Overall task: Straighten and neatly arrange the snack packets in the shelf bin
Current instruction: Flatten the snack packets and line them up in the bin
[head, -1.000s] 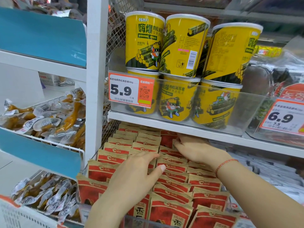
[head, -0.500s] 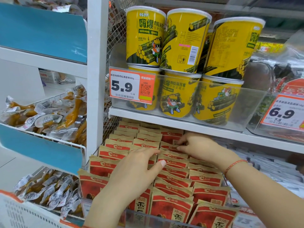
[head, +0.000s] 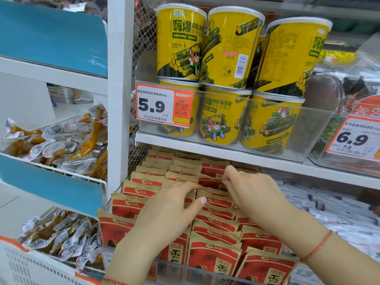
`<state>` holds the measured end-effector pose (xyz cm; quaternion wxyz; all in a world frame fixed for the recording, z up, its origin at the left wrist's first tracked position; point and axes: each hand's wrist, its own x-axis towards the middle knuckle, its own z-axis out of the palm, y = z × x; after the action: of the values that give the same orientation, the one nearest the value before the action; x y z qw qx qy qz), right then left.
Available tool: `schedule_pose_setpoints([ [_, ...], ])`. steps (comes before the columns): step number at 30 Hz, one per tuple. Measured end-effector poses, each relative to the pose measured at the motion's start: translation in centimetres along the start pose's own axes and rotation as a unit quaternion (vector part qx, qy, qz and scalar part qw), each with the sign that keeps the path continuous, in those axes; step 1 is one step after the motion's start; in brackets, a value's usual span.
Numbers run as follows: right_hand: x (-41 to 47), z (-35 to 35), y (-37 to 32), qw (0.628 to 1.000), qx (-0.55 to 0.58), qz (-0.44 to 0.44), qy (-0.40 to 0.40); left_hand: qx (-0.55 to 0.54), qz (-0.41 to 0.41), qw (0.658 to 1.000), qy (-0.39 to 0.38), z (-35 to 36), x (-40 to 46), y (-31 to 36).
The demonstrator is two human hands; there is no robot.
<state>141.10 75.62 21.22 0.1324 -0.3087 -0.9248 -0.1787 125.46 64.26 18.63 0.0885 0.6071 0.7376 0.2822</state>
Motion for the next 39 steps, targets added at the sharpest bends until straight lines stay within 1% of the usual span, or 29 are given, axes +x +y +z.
schedule_pose_setpoints([
  [2, -0.7, -0.5, -0.2, 0.998, -0.007, -0.025, 0.054, -0.003, 0.0, 1.0, 0.006, 0.1, 0.1, -0.2],
  [4, -1.3, -1.0, -0.2, 0.989, 0.0, -0.024, 0.145, -0.016, 0.001, 1.0, 0.021, 0.3, 0.1, -0.3],
  [7, -2.0, -2.9, -0.2, 0.977, 0.047, -0.03, 0.205, -0.073, -0.005, 0.995, 0.07, 0.3, 0.0, -0.2],
  [10, -1.9, -5.4, -0.4, 0.957, 0.125, -0.027, 0.26, -0.127, 0.008, 0.985, 0.12, 0.0, 0.0, 0.2],
  [12, -1.5, -6.8, -0.7, 0.942, 0.193, -0.021, 0.274, -0.181, 0.033, 0.973, 0.137, -0.6, -0.1, 0.6],
  [14, -0.9, -7.8, -1.2, 0.916, 0.287, -0.008, 0.28, -0.264, 0.043, 0.954, 0.135, -1.4, -0.6, 1.2],
  [15, -0.6, -8.2, -1.5, 0.895, 0.345, 0.002, 0.284, -0.306, 0.043, 0.942, 0.134, -1.7, -0.7, 1.3],
  [17, 0.2, -8.6, -1.9, 0.828, 0.48, 0.038, 0.287, -0.358, 0.036, 0.924, 0.129, -2.3, -0.9, 1.4],
  [19, 1.1, -8.7, -2.3, 0.766, 0.573, 0.092, 0.277, -0.39, 0.029, 0.913, 0.118, -2.6, -1.1, 1.5],
  [21, 1.8, -8.3, -2.8, 0.726, 0.628, 0.139, 0.243, -0.419, 0.018, 0.901, 0.11, -2.7, -1.2, 1.5],
  [23, 2.3, -7.6, -3.5, 0.699, 0.668, 0.153, 0.206, -0.438, 0.006, 0.893, 0.102, -2.8, -1.2, 1.4],
  [26, 2.7, -6.7, -4.2, 0.679, 0.696, 0.152, 0.177, -0.452, -0.005, 0.886, 0.104, -2.9, -1.3, 0.9],
  [30, 3.2, -6.1, -4.4, 0.675, 0.705, 0.15, 0.158, -0.463, -0.015, 0.88, 0.11, -2.9, -1.3, 0.4],
  [34, 3.4, -5.3, -4.5, 0.661, 0.715, 0.178, 0.144, -0.495, -0.032, 0.859, 0.128, -2.5, -0.9, 0.2],
  [36, 3.3, -5.0, -4.6, 0.645, 0.729, 0.189, 0.129, -0.501, -0.044, 0.853, 0.143, -2.2, -0.7, 0.2],
  [39, 2.8, -4.9, -4.9, 0.629, 0.745, 0.185, 0.126, -0.522, -0.059, 0.836, 0.162, -2.1, -0.5, 0.2],
])
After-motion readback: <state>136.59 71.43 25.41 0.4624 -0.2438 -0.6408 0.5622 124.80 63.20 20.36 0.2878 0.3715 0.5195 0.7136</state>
